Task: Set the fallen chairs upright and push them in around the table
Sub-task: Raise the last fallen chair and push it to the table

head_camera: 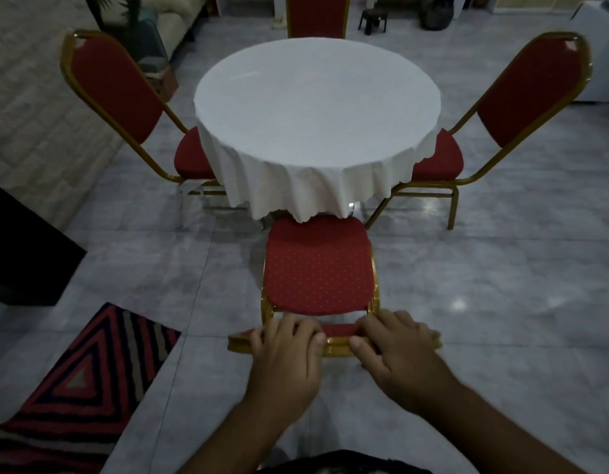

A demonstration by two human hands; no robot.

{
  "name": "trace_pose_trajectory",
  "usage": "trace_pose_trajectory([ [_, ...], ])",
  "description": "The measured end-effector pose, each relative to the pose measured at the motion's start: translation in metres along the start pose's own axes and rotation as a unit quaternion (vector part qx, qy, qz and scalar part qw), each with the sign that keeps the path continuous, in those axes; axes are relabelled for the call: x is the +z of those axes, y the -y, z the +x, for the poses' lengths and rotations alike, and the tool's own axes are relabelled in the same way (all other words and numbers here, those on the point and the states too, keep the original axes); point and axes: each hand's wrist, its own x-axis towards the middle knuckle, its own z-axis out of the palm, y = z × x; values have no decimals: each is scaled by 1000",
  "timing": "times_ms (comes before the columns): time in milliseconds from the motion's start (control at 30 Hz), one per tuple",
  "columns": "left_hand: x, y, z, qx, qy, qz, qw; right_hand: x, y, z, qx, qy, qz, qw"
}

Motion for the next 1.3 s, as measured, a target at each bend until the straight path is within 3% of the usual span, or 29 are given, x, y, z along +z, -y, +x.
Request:
trace_pose_trajectory([
  [267,5,-5,66,-7,-3,16,1000,0,-21,52,51,-105,-11,993],
  [533,5,10,102,-5,-14,43,999,-5,-31,89,0,-82,-13,997],
  [1300,2,10,98,-11,3,2,1000,-10,-26,84,31,-61,-9,998],
])
